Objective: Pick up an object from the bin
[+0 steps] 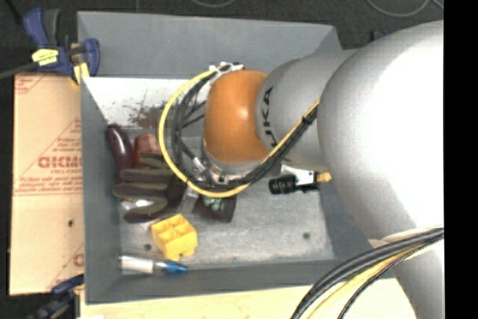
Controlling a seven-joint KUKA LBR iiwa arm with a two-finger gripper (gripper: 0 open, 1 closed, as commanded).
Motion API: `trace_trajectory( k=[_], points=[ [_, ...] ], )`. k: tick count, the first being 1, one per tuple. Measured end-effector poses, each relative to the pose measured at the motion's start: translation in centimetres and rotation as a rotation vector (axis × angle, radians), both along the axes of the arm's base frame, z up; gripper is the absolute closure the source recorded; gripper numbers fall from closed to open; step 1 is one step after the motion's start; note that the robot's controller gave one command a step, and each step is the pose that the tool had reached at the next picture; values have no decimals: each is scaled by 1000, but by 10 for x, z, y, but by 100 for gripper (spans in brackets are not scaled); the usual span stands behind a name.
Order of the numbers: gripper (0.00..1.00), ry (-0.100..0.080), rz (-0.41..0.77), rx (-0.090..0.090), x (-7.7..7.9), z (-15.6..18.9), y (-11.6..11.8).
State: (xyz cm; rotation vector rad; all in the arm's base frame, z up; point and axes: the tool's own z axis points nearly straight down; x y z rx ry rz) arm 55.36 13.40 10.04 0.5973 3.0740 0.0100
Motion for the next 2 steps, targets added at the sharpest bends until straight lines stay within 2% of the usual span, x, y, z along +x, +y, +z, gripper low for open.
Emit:
trace_trajectory(
  k=[2],
  points=[
    [100,5,1,-1,-1,25,-1]
  ],
)
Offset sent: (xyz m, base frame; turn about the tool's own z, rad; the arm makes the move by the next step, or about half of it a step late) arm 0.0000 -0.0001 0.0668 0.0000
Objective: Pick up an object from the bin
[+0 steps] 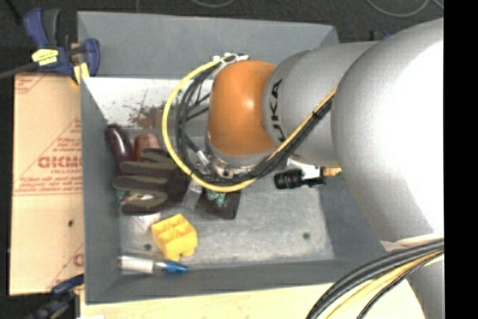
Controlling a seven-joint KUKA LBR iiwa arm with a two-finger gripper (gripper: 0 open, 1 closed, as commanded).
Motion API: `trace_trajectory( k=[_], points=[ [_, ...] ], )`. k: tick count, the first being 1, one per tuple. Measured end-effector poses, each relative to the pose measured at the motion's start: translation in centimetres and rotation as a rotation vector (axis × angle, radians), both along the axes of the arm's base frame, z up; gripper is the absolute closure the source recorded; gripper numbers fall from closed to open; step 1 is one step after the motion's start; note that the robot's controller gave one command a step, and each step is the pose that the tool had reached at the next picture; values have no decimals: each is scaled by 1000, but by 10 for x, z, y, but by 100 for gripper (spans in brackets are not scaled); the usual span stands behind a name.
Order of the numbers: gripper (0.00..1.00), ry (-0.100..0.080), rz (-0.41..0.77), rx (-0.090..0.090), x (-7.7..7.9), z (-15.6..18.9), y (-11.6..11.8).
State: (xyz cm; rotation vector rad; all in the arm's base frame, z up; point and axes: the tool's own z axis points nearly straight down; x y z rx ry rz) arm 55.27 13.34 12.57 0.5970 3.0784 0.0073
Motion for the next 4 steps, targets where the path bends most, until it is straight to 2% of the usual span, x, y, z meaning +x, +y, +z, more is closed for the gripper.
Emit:
trace_trajectory(
  k=[2,4],
  points=[
    [100,-6,1,2,2,25,0],
    [100,-5,1,2,1,32,0]
  ],
)
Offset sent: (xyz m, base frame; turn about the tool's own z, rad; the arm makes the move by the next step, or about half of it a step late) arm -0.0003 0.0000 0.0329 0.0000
